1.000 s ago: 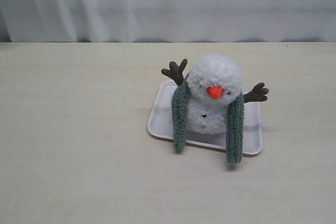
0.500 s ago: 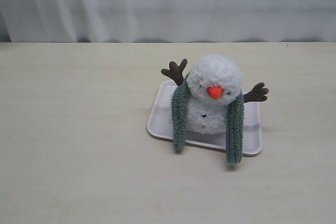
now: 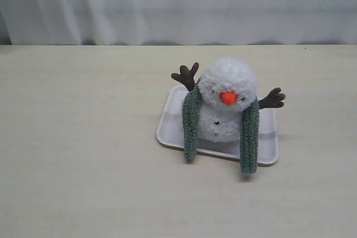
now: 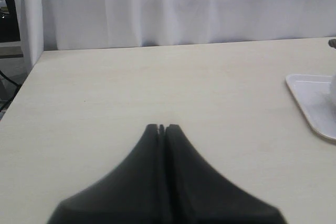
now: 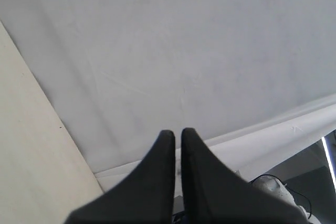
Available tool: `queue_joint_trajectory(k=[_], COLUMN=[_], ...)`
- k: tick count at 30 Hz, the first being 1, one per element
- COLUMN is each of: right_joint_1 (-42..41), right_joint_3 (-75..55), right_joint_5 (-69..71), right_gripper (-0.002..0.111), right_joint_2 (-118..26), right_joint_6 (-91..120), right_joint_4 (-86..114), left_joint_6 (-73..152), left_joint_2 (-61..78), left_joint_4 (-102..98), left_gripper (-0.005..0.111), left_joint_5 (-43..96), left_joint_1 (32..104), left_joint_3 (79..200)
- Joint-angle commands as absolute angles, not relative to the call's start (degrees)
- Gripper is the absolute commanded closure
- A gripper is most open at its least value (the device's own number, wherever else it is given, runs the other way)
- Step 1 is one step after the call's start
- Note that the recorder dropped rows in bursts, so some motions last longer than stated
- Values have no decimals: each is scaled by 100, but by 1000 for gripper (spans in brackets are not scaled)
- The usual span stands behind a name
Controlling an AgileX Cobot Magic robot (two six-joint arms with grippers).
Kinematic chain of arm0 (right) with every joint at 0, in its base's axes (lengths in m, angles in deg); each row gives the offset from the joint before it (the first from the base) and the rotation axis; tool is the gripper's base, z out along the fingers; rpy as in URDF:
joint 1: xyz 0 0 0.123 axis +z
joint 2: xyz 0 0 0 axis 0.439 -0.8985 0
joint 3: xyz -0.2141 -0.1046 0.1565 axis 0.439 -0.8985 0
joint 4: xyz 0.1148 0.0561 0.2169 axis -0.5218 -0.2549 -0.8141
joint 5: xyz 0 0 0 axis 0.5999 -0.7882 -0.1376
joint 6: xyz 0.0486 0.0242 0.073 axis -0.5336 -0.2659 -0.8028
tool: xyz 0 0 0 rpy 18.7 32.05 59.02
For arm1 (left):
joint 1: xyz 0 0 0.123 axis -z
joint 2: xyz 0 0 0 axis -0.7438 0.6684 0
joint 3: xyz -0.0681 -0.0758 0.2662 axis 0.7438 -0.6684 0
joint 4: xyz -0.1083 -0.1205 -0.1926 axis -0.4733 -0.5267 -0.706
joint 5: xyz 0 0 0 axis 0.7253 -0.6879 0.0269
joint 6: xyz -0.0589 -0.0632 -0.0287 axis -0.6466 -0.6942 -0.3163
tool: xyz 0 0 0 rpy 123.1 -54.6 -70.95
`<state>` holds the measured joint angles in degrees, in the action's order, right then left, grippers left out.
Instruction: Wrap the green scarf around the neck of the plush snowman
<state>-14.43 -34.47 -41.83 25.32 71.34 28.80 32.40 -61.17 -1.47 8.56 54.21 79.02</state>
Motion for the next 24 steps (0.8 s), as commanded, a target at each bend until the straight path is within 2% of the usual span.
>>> queue_joint_trajectory(k=[1, 24], right_joint_1=[-1484, -1485], right_joint_3=[-3474, -3474], right_joint_5=[-4192, -4073], right_gripper=[104, 104], right_joint_2=[2551, 2551], right_joint_6=[7137, 7005], right_joint_4=[2807, 2878], left_joint_6=[3240, 3240], left_joint_2=[-6127, -6127], left_joint_4=[-140, -140], left_gripper=[107, 107], left_joint_5=[909, 909], left_joint_1=[5411, 5411], left_joint_3=[7881, 7881])
